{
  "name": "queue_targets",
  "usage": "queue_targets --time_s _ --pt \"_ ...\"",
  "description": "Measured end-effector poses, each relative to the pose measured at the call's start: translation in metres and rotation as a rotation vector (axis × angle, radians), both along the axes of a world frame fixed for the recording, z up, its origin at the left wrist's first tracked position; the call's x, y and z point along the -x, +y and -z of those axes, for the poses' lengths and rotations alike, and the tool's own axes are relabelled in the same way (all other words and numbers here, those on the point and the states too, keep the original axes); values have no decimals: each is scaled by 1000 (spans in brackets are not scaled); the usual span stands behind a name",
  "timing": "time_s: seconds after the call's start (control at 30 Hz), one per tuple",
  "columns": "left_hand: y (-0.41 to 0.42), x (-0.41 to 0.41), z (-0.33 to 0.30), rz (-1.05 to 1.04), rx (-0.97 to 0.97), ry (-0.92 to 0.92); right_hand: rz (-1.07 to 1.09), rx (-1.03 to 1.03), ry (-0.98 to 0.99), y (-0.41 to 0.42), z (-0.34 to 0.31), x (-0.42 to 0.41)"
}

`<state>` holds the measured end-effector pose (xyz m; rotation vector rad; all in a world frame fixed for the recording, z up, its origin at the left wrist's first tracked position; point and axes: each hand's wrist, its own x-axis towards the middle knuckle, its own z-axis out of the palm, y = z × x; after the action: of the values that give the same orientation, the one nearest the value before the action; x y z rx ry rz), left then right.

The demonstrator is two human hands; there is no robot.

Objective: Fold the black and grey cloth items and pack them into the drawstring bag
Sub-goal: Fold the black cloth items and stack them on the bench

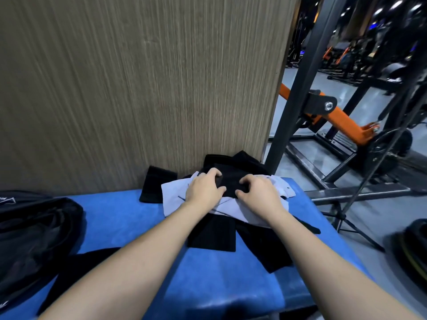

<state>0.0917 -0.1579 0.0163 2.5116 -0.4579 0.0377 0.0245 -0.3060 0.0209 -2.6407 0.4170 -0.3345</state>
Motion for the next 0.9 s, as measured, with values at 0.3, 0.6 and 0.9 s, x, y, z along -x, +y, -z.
queue_targets --time_s 0.3,0.6,0.9 --pt "21 36 -33 182 411 -38 -10 -375 -292 22 -29 33" --pt "96 112 -48 188 613 81 -53 -1052 -465 81 -63 94" --pt "143 151 -25 228 596 165 -201 -1003 -478 137 -79 128"
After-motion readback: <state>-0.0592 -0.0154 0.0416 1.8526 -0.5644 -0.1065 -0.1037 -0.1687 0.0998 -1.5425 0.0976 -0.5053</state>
